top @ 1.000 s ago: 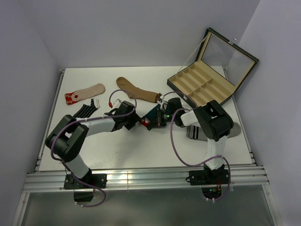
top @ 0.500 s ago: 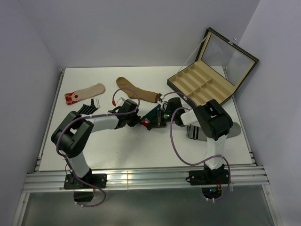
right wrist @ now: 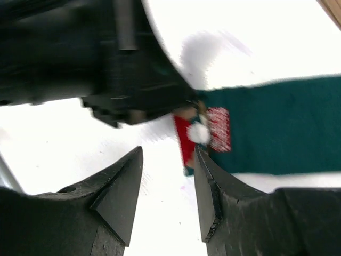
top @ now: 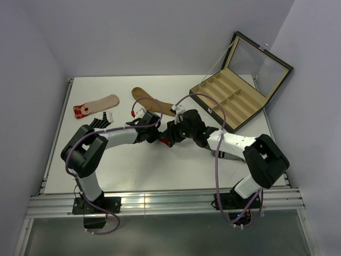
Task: Roll the socks
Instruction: Roll the sock at the center of the board.
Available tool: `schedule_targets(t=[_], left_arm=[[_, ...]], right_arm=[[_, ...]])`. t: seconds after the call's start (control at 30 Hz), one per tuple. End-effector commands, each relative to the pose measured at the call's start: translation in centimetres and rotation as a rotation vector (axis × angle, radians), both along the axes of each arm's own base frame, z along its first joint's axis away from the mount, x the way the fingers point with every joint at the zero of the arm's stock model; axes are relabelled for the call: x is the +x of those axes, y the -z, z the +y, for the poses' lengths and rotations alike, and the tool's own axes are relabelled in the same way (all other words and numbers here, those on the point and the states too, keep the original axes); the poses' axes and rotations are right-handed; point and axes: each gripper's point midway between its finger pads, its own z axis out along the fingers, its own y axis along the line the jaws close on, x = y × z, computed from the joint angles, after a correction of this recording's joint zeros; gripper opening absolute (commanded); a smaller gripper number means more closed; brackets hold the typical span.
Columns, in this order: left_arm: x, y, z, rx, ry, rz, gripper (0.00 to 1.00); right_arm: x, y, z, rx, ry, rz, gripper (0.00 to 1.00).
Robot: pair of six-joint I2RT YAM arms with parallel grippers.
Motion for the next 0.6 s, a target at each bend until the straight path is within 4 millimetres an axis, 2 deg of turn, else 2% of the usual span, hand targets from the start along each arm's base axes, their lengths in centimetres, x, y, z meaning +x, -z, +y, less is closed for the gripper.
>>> schedule_targets(t=[0.0, 0.13, 0.4, 0.57], left_arm=[[-0.6, 0.5, 0.1, 0.061, 0.037, 0.019, 0.0], [-0.6, 0.4, -0.1, 0.058, 0.042, 0.02, 0.01], [-0.6, 0.2, -0.3, 0.051, 0.046, 0.017, 0.01], [-0.6, 0.4, -0.3, 0.053, 0.043, 0.024, 0.01]], right_arm=[[1.1, -0.4, -0.3, -0.18, 0.008, -0.193, 0.51], [1.2, 0.1, 1.0, -0.197, -0.025, -0.224, 0.51], [0.6, 4.2, 1.8, -0.273, -0.073, -0.202, 0.51], [-0.3, 5.4, 2.4, -0.325, -0.118, -0.219, 0.5]])
